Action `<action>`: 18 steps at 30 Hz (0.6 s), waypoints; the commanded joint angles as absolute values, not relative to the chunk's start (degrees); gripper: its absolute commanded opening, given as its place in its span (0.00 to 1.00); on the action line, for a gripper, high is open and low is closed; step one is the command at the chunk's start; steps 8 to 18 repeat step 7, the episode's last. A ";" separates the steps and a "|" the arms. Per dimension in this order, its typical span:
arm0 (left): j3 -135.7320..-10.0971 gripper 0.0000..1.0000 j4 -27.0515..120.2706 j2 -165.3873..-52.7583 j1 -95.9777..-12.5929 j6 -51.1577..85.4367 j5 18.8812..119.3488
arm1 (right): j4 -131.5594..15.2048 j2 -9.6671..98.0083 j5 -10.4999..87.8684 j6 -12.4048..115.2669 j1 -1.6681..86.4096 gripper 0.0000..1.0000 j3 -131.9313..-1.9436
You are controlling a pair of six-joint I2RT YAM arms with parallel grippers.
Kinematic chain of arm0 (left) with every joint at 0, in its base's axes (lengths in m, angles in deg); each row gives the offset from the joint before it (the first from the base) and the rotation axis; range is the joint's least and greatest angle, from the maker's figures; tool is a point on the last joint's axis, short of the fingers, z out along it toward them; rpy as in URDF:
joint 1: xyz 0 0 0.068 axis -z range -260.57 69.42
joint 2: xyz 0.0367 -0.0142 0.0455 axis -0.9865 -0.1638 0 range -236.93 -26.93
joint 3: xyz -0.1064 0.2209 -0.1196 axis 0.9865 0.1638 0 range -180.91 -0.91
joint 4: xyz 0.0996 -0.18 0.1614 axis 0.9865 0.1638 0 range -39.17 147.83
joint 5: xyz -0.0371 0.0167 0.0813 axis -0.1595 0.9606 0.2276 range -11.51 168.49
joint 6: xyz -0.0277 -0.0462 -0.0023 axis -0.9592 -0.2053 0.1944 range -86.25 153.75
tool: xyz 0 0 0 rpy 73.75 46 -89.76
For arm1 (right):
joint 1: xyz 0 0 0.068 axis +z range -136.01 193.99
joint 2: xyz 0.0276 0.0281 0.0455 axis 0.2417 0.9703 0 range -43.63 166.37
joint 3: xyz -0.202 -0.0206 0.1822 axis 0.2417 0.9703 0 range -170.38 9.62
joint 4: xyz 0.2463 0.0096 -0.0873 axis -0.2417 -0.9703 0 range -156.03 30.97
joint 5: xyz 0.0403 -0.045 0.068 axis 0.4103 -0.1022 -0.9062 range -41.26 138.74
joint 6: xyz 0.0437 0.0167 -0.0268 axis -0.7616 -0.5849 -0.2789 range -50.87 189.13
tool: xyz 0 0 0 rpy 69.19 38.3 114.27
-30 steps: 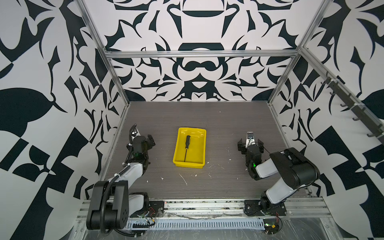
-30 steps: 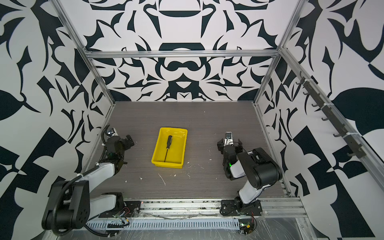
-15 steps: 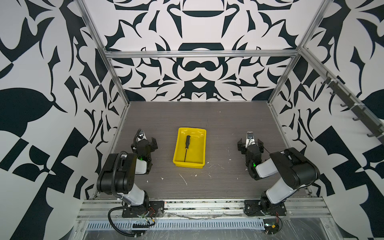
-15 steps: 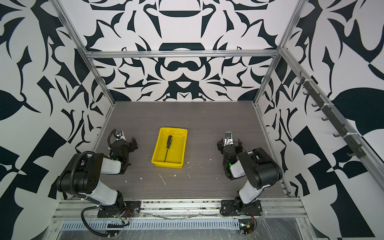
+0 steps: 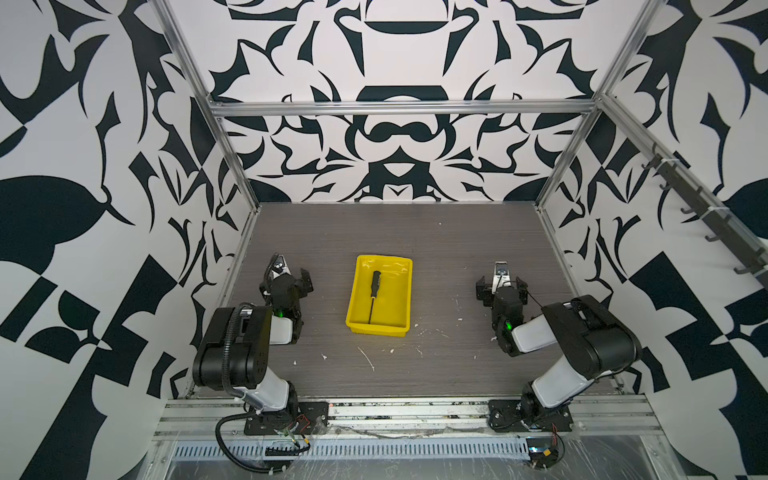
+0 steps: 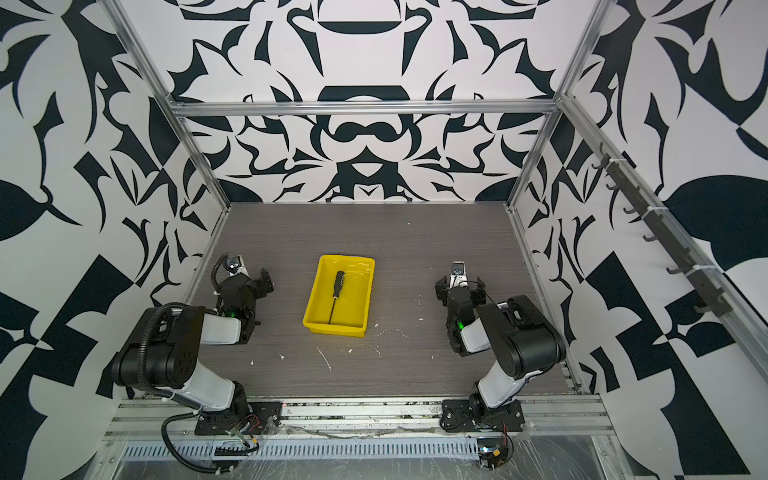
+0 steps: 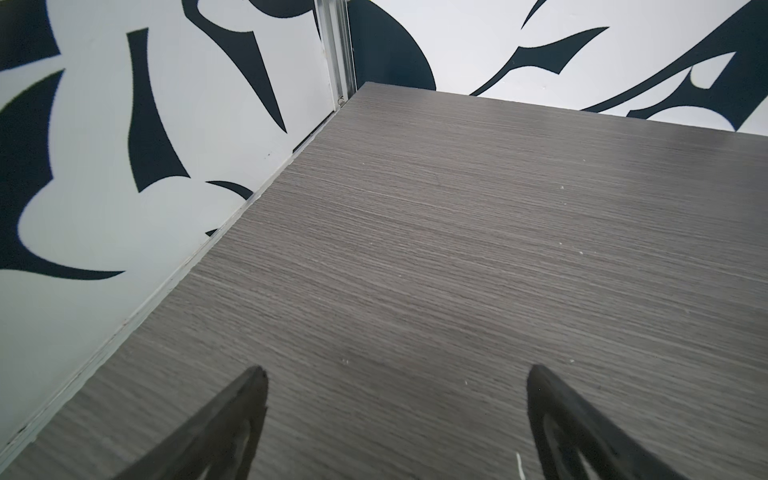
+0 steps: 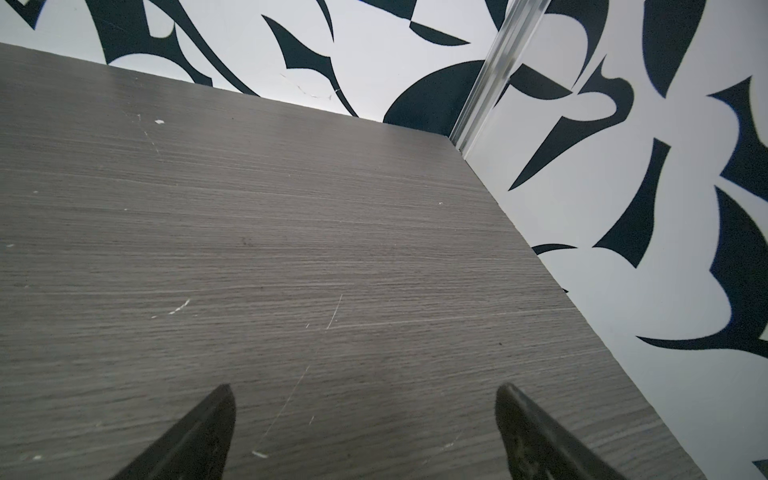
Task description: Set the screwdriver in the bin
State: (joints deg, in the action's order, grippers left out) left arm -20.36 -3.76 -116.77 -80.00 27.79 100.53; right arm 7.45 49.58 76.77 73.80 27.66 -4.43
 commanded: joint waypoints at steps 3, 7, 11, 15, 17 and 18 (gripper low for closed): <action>-21.13 1.00 -4.46 -116.26 -80.20 27.50 100.57 | 5.02 47.78 75.00 71.96 26.44 1.00 -7.09; -21.13 1.00 -4.47 -116.23 -80.18 27.50 100.55 | 0.17 46.73 71.58 70.66 24.27 1.00 -8.24; -21.13 1.00 -4.47 -116.23 -80.18 27.50 100.55 | 0.17 46.73 71.58 70.66 24.27 1.00 -8.24; -21.13 1.00 -4.47 -116.23 -80.18 27.50 100.55 | 0.17 46.73 71.58 70.66 24.27 1.00 -8.24; -21.13 1.00 -4.47 -116.23 -80.18 27.50 100.55 | 0.17 46.73 71.58 70.66 24.27 1.00 -8.24; -21.13 1.00 -4.47 -116.23 -80.18 27.50 100.55 | 0.17 46.73 71.58 70.66 24.27 1.00 -8.24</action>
